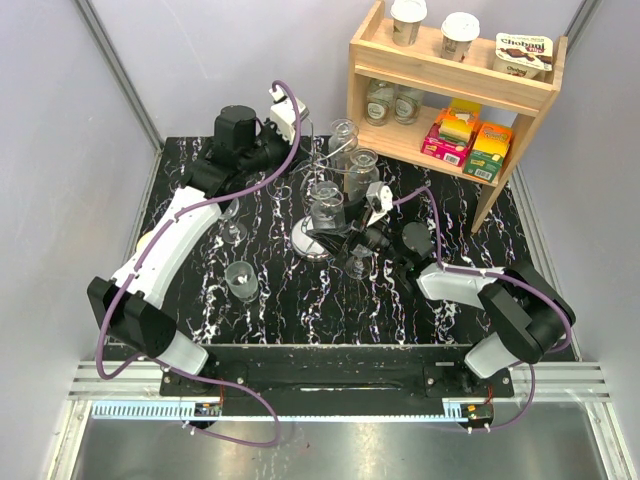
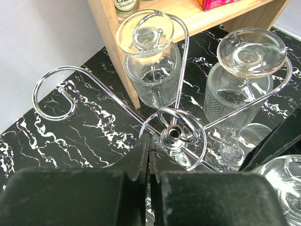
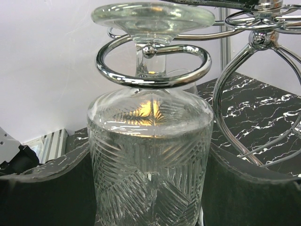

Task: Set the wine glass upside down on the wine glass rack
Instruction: Turn the wine glass upside down at the wine rack.

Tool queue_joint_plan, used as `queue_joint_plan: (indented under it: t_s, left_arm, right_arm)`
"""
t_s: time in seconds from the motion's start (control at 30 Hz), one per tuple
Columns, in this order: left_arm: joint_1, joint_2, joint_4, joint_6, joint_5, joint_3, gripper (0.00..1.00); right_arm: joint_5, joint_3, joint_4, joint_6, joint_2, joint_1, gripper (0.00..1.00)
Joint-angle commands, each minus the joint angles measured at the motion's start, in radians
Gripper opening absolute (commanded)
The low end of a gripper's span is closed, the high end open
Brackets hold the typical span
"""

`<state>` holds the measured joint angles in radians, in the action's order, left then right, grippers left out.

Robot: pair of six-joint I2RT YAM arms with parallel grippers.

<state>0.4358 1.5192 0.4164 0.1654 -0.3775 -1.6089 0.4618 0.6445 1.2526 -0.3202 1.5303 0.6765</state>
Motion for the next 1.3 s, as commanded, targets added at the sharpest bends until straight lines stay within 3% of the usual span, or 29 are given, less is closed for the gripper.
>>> queue_joint_plan:
  t_s: [0.0,0.33,0.57,0.63,0.77,0.83,1.13,1.17,1.27]
  left_arm:
    - [-0.005,-0.030,0.002,0.017,0.060,0.014,0.00]
    - [-0.005,-0.011,0.012,0.014,0.061,0.007,0.00]
    - [-0.005,0.006,0.024,0.014,0.049,-0.016,0.00]
    - [-0.005,0.006,0.031,0.017,0.049,-0.019,0.00]
    - [-0.005,0.018,0.051,0.020,0.049,-0.035,0.00]
    - [-0.005,0.021,0.053,0.020,0.045,-0.033,0.00]
    - [-0.005,0.029,0.041,0.008,0.028,-0.036,0.00]
    - [-0.005,0.029,0.041,0.006,0.028,-0.039,0.00]
    - [-0.005,0.027,0.039,0.008,0.031,-0.039,0.00]
  right_arm:
    - [-0.023,-0.006,0.186,-0.033,-0.044,-0.014,0.00]
    - [0.001,-0.006,0.222,-0.036,-0.041,-0.017,0.00]
    - [0.020,-0.032,0.223,-0.046,-0.049,-0.026,0.07]
    - [0.035,-0.037,0.231,-0.042,-0.041,-0.028,0.20]
    - [0.057,-0.025,0.240,-0.037,-0.019,-0.029,0.21]
    - [0.067,-0.014,0.249,-0.039,-0.010,-0.028,0.30]
    - [0.090,0.007,0.257,-0.054,0.008,-0.028,0.43]
    - [0.101,0.014,0.263,-0.063,0.014,-0.029,0.59]
    - [0.126,0.033,0.275,-0.077,0.028,-0.028,0.64]
